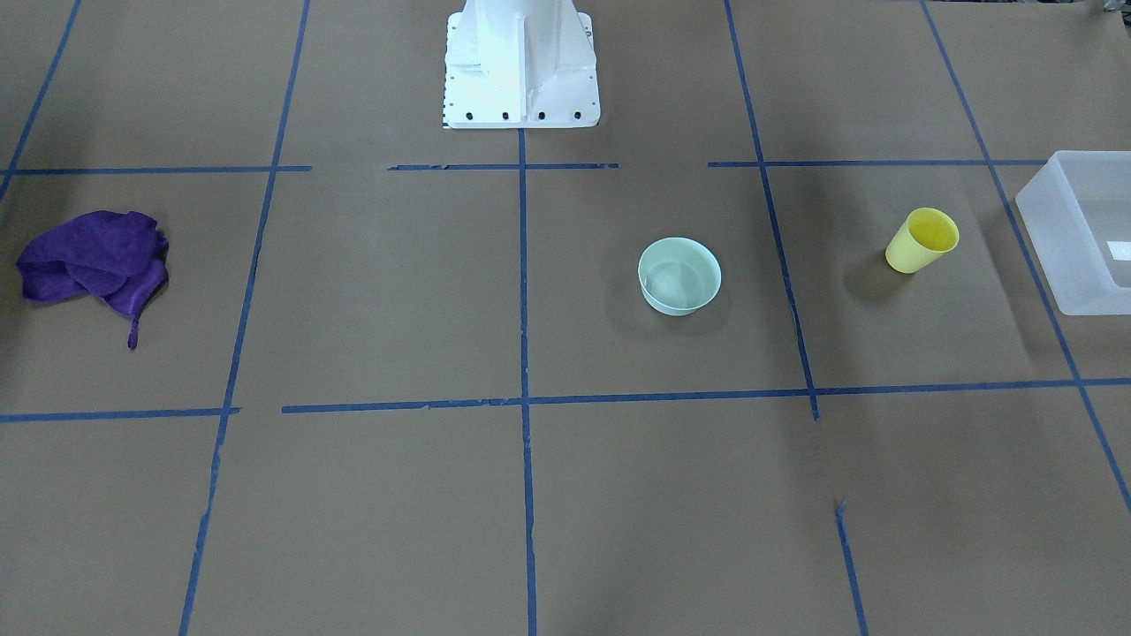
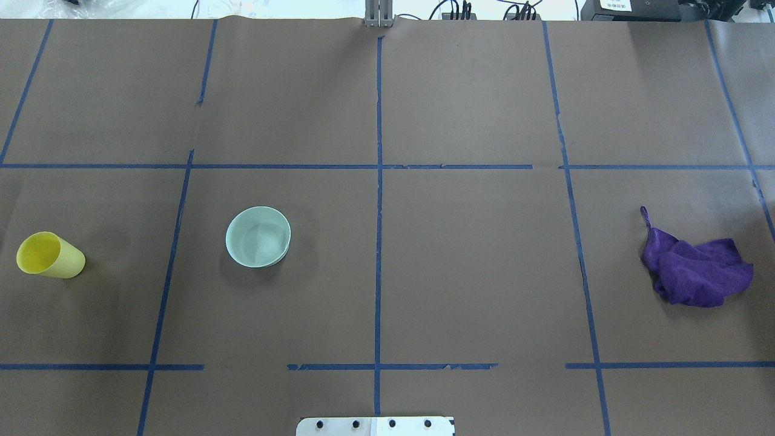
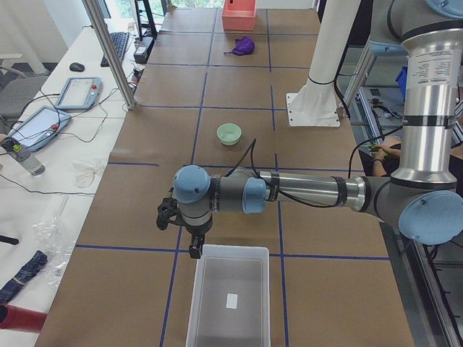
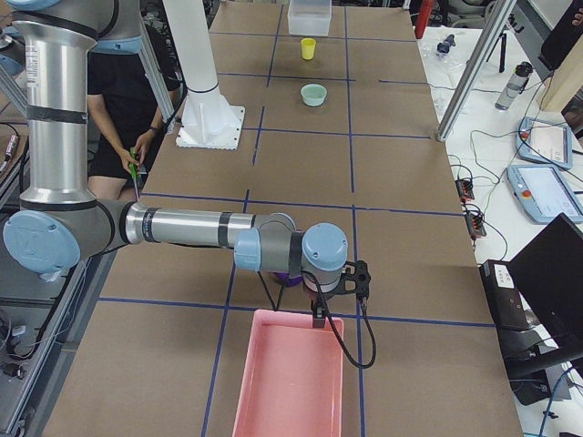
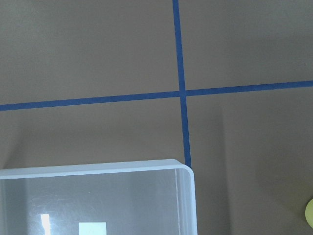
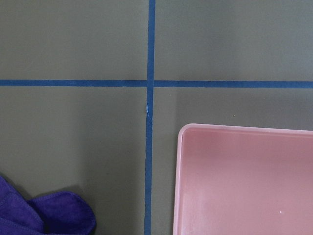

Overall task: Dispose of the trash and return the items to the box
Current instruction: 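Move the left gripper toward the yellow cup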

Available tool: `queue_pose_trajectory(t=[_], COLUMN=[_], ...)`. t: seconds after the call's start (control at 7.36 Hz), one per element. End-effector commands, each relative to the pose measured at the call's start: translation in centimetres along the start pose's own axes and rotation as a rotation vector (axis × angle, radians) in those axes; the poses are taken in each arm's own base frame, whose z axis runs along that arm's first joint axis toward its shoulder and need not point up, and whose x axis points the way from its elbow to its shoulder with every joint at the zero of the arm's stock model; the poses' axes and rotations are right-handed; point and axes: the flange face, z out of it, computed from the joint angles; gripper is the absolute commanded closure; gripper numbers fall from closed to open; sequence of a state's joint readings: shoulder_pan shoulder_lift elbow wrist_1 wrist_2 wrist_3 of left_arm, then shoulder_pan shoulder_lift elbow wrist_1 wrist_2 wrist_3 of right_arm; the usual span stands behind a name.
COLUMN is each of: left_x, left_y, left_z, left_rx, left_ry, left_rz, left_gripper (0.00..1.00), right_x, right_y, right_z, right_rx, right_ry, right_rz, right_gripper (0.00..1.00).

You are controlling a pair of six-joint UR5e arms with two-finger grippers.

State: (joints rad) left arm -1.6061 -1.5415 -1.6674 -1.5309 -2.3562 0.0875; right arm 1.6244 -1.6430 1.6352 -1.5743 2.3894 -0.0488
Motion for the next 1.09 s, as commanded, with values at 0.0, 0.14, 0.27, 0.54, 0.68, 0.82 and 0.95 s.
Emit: queue_pose_trajectory(t=[0.0,0.14,0.27,0.54,0.68,0.82,0.95], left_x=[0.1,0.6,1.2,5.1,5.2,5.6,6.7], left_y=[-0.1,-0.2,-0.3,0.7,1.8,3.3,4.7], left_z=[-0.1,-0.6,-1.2,-4.0,-3.8,-2.0,-0.4], left_rx=[0.002,0.013,0.025,0.082,0.088,0.116,0.161], left_ry=[0.001,0.000,-0.001,0.005,0.006,0.013,0.029], left_rz=[0.002,0.013,0.022,-0.084,-0.078,-0.016,0.024], left_gripper=[0.00,0.00,0.00,0.00,0.00,0.00,0.00], right_x=[-0.3,-0.2,-0.3,-0.6,-0.7,-0.8,-1.0], right_y=[-0.2,-0.1,-0.1,-0.1,0.0,-0.1,-0.1], right_z=[-0.3,-0.2,-0.2,-0.5,-0.6,-0.7,-0.9], right_rx=[0.008,0.006,0.007,0.013,0.014,0.016,0.021], right_ry=[0.003,0.000,-0.002,-0.006,-0.006,-0.006,-0.006], right_rz=[-0.005,-0.003,-0.004,-0.011,-0.012,-0.014,-0.019], right_gripper=[0.00,0.00,0.00,0.00,0.00,0.00,0.00])
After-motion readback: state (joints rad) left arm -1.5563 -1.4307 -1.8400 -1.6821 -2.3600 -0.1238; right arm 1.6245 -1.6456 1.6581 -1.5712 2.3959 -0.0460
